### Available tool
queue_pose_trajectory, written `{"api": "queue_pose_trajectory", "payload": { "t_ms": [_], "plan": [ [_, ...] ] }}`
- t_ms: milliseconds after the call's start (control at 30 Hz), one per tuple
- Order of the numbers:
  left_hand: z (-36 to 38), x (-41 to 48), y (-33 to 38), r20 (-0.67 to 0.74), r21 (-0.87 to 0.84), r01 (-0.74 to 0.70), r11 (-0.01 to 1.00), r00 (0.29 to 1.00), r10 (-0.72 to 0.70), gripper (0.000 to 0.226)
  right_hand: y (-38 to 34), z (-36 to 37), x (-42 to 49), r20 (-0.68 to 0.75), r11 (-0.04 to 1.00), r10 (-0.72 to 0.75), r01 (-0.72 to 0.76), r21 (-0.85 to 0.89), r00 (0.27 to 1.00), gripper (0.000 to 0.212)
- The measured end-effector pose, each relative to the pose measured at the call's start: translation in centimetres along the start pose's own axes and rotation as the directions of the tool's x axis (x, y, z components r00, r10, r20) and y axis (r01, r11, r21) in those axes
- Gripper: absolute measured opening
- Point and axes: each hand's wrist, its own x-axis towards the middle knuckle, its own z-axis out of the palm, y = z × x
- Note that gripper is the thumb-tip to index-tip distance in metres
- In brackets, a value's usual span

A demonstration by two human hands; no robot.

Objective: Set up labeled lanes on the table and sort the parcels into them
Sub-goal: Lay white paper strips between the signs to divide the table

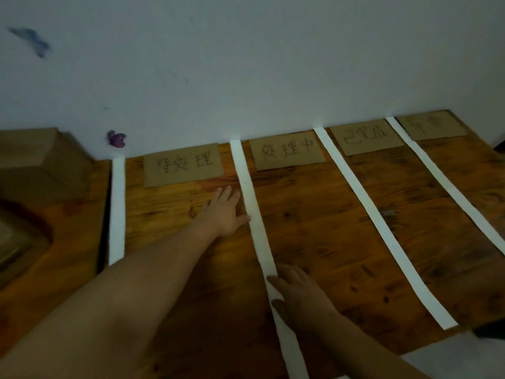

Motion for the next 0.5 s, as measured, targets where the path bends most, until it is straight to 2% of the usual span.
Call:
{"api": "queue_pose_trajectory", "payload": {
  "t_ms": [167, 233, 267, 367, 500],
  "plan": [
    [-3.6, -8.6, -4.5, -0.041, 0.004, 0.179, 0.984, 0.983, -0.179, 0.078, -2.3, -6.2, 1.4, -0.122, 0.993, -0.116, 0.117, 0.003, 0.986, 0.053],
    [-4.4, -13.2, -6.1, -0.062, -0.026, 0.267, 0.963, 0.961, -0.268, 0.079, -4.0, -9.0, 1.3, -0.149, 0.975, -0.215, 0.202, -0.095, 0.965, 0.047],
    [-4.6, -15.7, -6.7, -0.083, -0.039, 0.311, 0.950, 0.946, -0.313, 0.078, -5.0, -10.1, 1.0, -0.158, 0.960, -0.262, 0.242, -0.138, 0.952, 0.046],
    [-5.4, -22.6, -8.4, -0.159, -0.066, 0.419, 0.905, 0.891, -0.424, 0.076, -8.1, -12.8, -0.5, -0.205, 0.949, -0.316, 0.306, -0.081, 0.926, 0.049],
    [-6.3, -31.1, -10.8, -0.220, -0.103, 0.545, 0.832, 0.803, -0.554, 0.075, -12.5, -14.1, -2.3, -0.175, 0.916, -0.398, 0.379, -0.130, 0.901, 0.048]
  ]
}}
